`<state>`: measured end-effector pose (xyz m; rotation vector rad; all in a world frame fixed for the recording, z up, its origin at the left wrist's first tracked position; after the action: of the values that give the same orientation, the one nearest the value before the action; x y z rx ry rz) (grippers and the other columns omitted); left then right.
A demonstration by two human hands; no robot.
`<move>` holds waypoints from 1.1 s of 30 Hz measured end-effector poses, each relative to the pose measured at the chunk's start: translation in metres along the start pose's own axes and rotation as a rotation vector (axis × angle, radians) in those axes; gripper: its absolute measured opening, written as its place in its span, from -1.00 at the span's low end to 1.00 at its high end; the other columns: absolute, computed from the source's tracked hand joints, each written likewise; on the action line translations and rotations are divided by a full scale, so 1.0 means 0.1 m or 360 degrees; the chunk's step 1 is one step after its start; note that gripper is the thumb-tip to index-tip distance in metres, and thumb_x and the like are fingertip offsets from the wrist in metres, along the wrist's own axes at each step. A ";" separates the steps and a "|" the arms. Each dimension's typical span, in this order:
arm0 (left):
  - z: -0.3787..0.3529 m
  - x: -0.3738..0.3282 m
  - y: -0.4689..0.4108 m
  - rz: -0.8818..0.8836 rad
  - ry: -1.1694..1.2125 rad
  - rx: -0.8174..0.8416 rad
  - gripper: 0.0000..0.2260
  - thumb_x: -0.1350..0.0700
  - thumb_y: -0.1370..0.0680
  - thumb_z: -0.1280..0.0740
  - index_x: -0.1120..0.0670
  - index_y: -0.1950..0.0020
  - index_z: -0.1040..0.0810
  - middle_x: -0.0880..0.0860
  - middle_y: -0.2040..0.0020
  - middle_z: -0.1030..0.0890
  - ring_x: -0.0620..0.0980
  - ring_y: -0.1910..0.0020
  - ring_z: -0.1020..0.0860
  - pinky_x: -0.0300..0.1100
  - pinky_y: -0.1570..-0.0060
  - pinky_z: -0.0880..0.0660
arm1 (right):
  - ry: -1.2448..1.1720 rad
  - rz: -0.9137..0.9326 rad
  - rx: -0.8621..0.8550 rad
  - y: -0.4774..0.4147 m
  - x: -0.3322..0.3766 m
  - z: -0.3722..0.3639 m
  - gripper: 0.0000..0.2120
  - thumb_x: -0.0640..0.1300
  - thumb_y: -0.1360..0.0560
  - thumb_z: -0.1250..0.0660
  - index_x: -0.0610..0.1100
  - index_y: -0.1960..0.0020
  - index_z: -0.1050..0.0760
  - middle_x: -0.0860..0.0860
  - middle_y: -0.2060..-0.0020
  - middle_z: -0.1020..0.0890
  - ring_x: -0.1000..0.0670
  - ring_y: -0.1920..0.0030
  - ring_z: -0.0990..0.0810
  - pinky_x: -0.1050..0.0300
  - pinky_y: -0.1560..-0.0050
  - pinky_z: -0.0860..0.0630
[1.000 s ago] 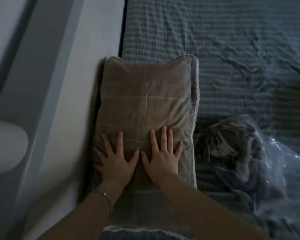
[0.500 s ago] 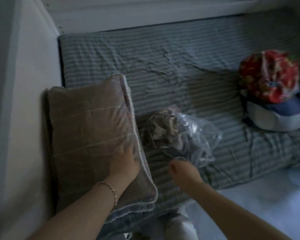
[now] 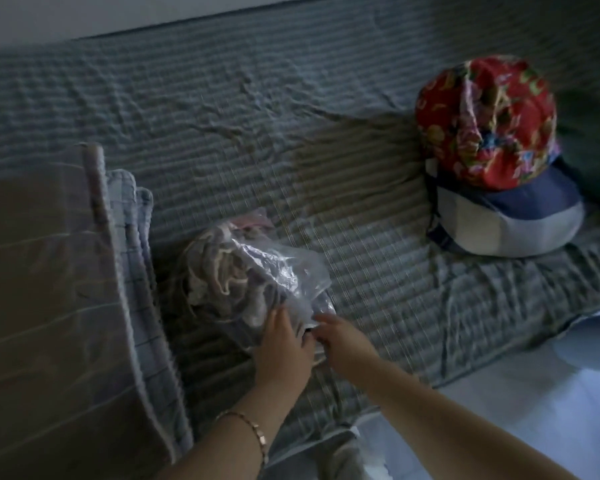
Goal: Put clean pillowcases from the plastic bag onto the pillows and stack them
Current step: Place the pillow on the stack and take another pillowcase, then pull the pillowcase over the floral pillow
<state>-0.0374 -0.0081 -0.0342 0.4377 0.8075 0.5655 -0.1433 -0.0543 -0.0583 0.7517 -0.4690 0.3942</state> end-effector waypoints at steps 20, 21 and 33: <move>1.57 -0.22 0.29 0.0190 -0.0157 -0.0494 -0.84 0.15 -0.57 -0.22 0.19 0.13 -0.52 0.22 0.06 -0.59 0.20 0.00 -0.55 -0.13 0.11 -0.37 | -0.0824 0.0235 -0.0376 0.48 1.31 1.64 -0.84 -0.21 -0.61 -0.09 -0.09 -0.05 -0.43 0.06 0.21 -0.51 0.13 0.26 -0.47 0.32 0.31 -0.39; 1.77 -0.29 0.34 0.0189 -0.0165 -0.0533 -0.85 0.16 -0.56 -0.23 0.18 0.16 -0.50 0.25 0.05 -0.59 0.22 -0.02 -0.55 -0.12 0.11 -0.38 | -0.0895 0.0226 -0.0459 0.53 1.48 1.77 -0.84 -0.21 -0.60 -0.08 -0.10 -0.06 -0.43 0.05 0.22 -0.52 0.10 0.26 -0.48 0.29 0.30 -0.43; 2.59 -1.09 1.36 -0.0622 0.0928 -0.0127 -0.38 0.00 -0.40 -0.42 0.08 -0.40 -0.29 0.05 -0.21 -0.45 0.02 -0.18 -0.46 -0.23 -0.04 -0.47 | -0.1226 -0.0078 -0.0342 1.14 2.73 2.72 -0.87 -0.33 -0.46 -0.26 -0.24 0.26 -0.42 -0.19 0.26 -0.52 -0.12 0.22 -0.54 0.00 0.07 -0.52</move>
<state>0.0609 -0.0104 0.2623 0.0250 1.3855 0.3555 -0.0455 -0.1288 0.3245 0.6861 -1.1927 -0.0124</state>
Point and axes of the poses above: each hand's wrist, its own y-axis away from the middle knuckle, its own z-axis out of the back of the hand, x = y × z, the point moved 1 cm from there along -y, towards the middle knuckle
